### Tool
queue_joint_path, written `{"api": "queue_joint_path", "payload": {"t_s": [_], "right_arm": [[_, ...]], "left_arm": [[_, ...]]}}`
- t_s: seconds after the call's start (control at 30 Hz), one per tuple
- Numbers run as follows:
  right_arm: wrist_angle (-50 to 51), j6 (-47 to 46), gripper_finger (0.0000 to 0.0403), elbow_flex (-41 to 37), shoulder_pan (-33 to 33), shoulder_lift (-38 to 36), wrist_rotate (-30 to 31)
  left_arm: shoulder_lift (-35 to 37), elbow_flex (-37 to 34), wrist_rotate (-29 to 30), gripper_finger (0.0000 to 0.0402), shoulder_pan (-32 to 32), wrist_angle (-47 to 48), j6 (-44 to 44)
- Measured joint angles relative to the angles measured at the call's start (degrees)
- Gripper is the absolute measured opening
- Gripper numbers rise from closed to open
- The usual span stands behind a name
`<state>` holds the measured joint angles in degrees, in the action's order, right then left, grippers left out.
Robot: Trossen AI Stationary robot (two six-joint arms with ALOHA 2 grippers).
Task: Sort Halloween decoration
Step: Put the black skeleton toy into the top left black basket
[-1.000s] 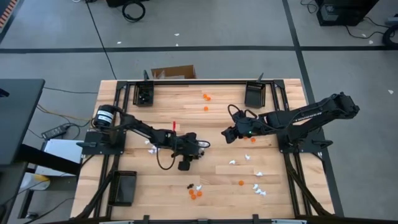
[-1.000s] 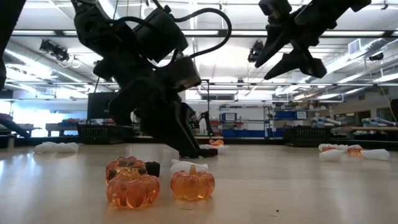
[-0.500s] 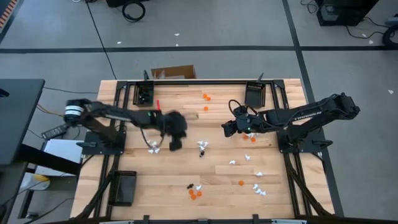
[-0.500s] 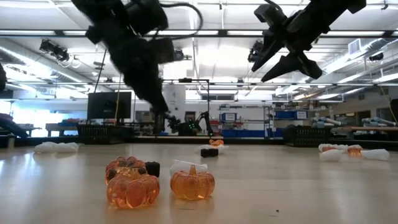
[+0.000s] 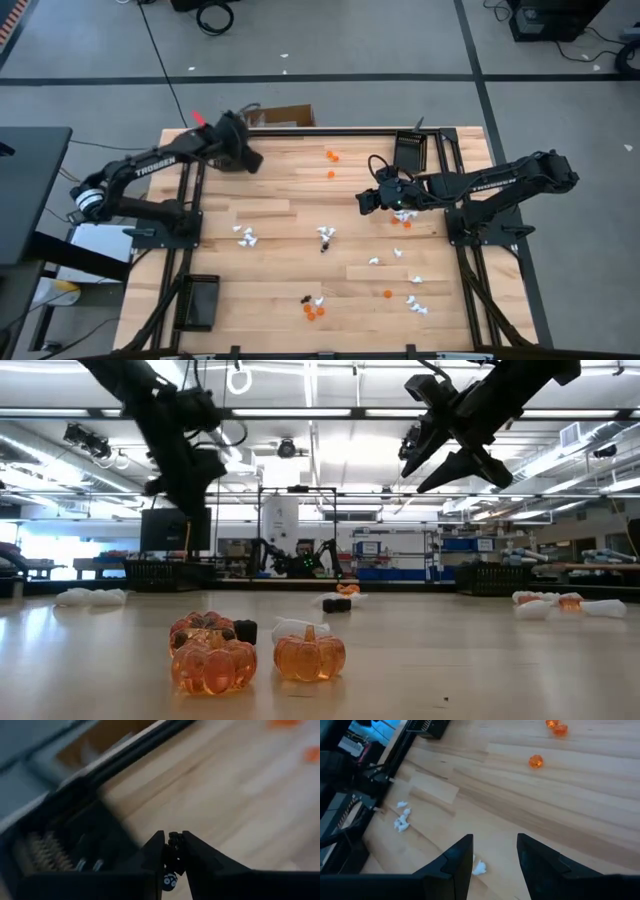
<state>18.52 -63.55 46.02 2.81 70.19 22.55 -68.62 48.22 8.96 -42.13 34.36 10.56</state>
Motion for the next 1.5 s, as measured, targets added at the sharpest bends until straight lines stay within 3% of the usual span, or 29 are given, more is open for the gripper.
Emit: {"api": "queue_joint_path", "payload": {"t_s": [0.13, 0.4, 0.57, 0.63, 0.77, 0.83, 1.0, 1.1, 1.33, 1.5], "right_arm": [[0.1, -1.4, 0.016, 0.0, 0.0, 0.0, 0.1], [-0.5, -2.7, 0.016, 0.0, 0.0, 0.0, 0.1], [-0.7, -2.0, 0.016, 0.0, 0.0, 0.0, -0.1], [-1.3, 1.0, 0.016, 0.0, 0.0, 0.0, -1.4], [-2.5, 16.0, 0.016, -0.2, 0.2, 0.0, -2.7], [-2.9, 18.7, 0.016, -0.4, 0.2, 0.0, -3.5], [-4.7, 7.5, 0.016, -0.4, -0.3, 0.0, -4.2], [-5.2, 1.6, 0.0158, -0.4, 0.6, 0.0, -3.9], [-4.3, -9.4, 0.015, -0.4, 5.8, 0.0, 4.4], [-2.0, -9.8, 0.0149, -0.4, 8.3, 0.0, 7.3]], "left_arm": [[-0.9, 0.0, 0.3, 0.0087, -4.7, -1.0, 0.4], [-2.7, 0.0, 0.1, 0.0196, -9.7, -1.4, 1.4], [-2.7, 0.0, 0.2, 0.0236, -10.5, -1.2, 1.4], [-2.7, 0.0, -0.1, 0.0239, -10.3, -1.1, 1.4], [-2.7, 0.0, -0.4, 0.0235, -8.5, -0.8, 3.6], [-2.7, 0.0, -4.3, 0.0231, -7.2, -2.0, 3.5], [-2.7, 0.0, -19.7, 0.0218, -1.8, -6.9, -2.3], [-2.7, 0.1, -24.8, 0.0206, 3.4, -10.6, -3.3], [-2.7, 0.1, -25.7, 0.0193, 19.8, -17.9, -5.9], [-3.4, 0.1, -22.3, 0.0192, 32.2, -20.1, -13.6]]}}
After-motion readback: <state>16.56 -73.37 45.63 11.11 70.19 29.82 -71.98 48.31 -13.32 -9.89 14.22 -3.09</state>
